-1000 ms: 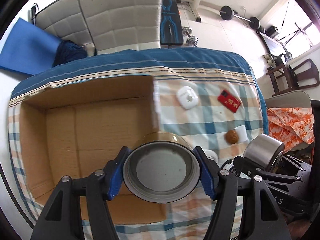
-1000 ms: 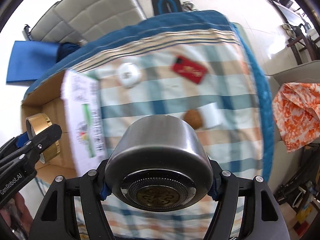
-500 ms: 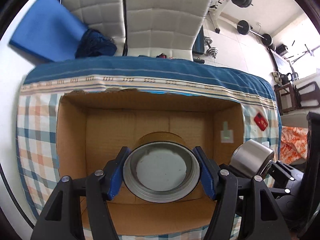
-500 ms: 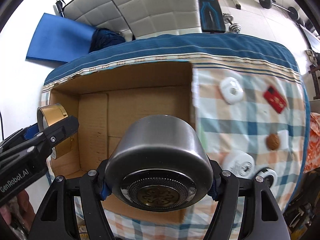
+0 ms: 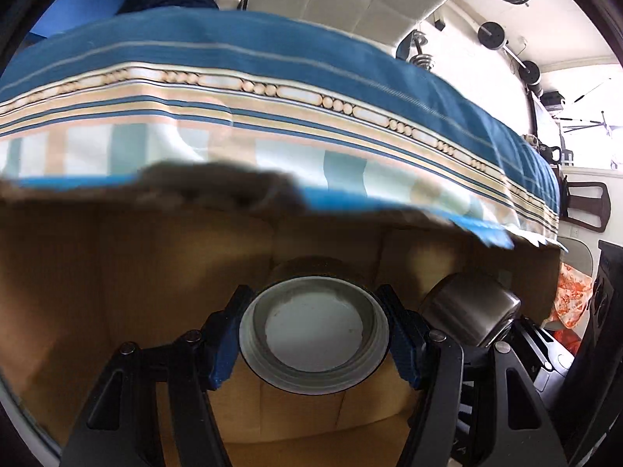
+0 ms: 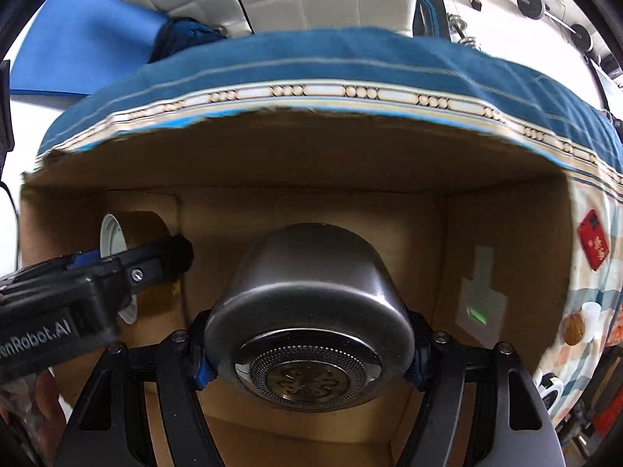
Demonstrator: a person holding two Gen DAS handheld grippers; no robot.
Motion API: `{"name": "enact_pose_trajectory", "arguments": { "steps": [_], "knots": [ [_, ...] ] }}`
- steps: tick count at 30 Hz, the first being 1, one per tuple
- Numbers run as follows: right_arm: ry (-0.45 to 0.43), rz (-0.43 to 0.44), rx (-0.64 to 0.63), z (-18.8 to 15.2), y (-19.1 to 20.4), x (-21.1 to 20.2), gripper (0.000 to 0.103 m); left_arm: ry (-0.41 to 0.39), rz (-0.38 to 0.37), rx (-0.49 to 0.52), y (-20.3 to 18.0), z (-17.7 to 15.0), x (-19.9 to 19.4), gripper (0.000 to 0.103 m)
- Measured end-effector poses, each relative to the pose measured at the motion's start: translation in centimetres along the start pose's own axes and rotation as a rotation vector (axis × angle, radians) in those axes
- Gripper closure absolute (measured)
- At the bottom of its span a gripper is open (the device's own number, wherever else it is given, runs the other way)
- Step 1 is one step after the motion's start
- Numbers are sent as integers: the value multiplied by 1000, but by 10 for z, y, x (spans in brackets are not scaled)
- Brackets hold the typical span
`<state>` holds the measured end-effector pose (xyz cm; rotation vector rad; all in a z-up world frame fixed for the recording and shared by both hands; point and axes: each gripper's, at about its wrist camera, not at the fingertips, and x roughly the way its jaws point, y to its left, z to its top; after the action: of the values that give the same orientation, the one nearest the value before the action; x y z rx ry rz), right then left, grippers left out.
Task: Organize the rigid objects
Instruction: 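Carry both held jars into the cardboard box and open both tools, then lift both open tools out of the box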
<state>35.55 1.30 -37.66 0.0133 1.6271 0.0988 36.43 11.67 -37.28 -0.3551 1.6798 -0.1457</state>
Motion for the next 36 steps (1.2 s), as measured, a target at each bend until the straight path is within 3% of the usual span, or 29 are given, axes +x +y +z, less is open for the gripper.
{"name": "enact_pose_trajectory", "arguments": {
  "steps": [12, 22, 23, 26, 36],
  "knots": [
    [48, -8, -4, 16, -1, 21, 28, 28, 80, 5, -3, 1, 13, 40],
    [57, 18, -8, 5, 2, -5, 16, 21, 107, 19, 2, -25, -21, 11],
    [55, 24, -3, 2, 1, -8, 13, 13, 112, 23, 1, -28, -26, 1],
    [43, 40, -1, -10, 12, -22, 0, -23, 139, 36, 3, -44, -44, 0],
    [-37, 15, -10, -71, 29, -58, 0, -163, 183, 75, 12, -113, -110, 0]
  ]
}}
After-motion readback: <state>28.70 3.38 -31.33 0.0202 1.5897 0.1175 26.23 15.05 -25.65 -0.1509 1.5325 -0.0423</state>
